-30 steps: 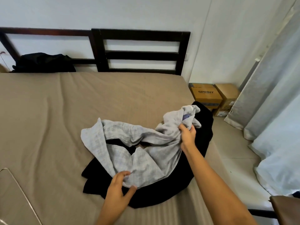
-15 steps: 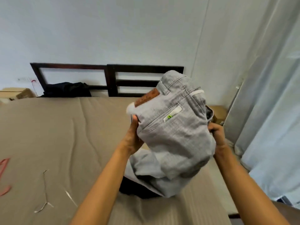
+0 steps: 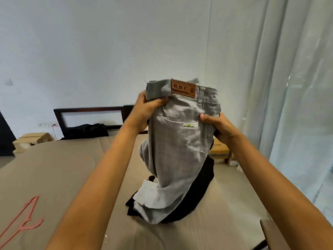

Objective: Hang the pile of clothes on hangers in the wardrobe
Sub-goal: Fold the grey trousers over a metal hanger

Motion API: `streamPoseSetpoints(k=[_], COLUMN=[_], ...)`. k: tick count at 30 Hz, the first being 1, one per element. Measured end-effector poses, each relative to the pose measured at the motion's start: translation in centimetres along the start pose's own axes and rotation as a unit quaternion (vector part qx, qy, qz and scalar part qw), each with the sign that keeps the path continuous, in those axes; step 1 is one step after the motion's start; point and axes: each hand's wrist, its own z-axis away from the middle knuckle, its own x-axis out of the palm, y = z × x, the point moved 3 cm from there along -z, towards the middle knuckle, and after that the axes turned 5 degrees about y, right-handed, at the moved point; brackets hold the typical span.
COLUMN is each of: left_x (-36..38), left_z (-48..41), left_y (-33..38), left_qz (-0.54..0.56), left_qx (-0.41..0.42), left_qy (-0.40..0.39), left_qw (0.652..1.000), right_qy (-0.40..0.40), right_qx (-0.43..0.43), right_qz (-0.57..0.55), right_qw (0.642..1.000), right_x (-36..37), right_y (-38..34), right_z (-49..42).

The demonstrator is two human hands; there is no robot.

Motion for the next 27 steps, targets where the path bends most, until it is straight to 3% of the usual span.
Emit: streamPoseSetpoints(k=[3, 5, 7, 9, 10, 12, 19, 23, 27], left_x=[0.3, 0.5, 1.2, 2.3, 2.6, 2.6, 3.6, 3.4, 3.6], left_z=[-1.7, -2.7, -3.2, -2.9, -2.6, -2.2, -1.4, -2.2, -2.1], left_y=[8.2, 12.2, 14.5, 15.5, 15.5, 16.1, 19.4, 20.9, 20.7], left_qz=[-0.031, -0.057, -0.104, -0.14, -0.147, -0.139, -0.096, -0.112, -0.085], left_qx=[0.118, 0.128, 0.067, 0.04, 0.037, 0.054, 0.166, 0.109, 0.018], left_qy=[0.086, 0.146, 0.119, 0.026, 0.016, 0.068, 0.151, 0.088, -0.014], left_qw=[0.989, 0.979, 0.985, 0.989, 0.988, 0.986, 0.97, 0.984, 0.996], right_qy=[0.047, 0.092, 0.117, 0.09, 0.07, 0.048, 0.065, 0.099, 0.065], right_qx=[-0.12, -0.189, -0.213, -0.202, -0.189, -0.186, -0.331, -0.436, -0.411], right_qz=[-0.036, -0.07, -0.105, -0.103, -0.083, -0.036, 0.044, 0.1, 0.064], right_qw=[0.991, 0.975, 0.964, 0.97, 0.976, 0.981, 0.94, 0.889, 0.907], right_x=[1.5, 2.6, 3.3, 3.7, 3.7, 3.2, 2.7, 2.9, 3.5], right_y=[-7.9, -12.5, -15.9, -18.5, -19.2, -20.8, -25.9, -27.3, -25.9], right_z=[-0.1, 0.0, 0.0, 0.0, -0.1, 0.0, 0.8, 0.9, 0.3])
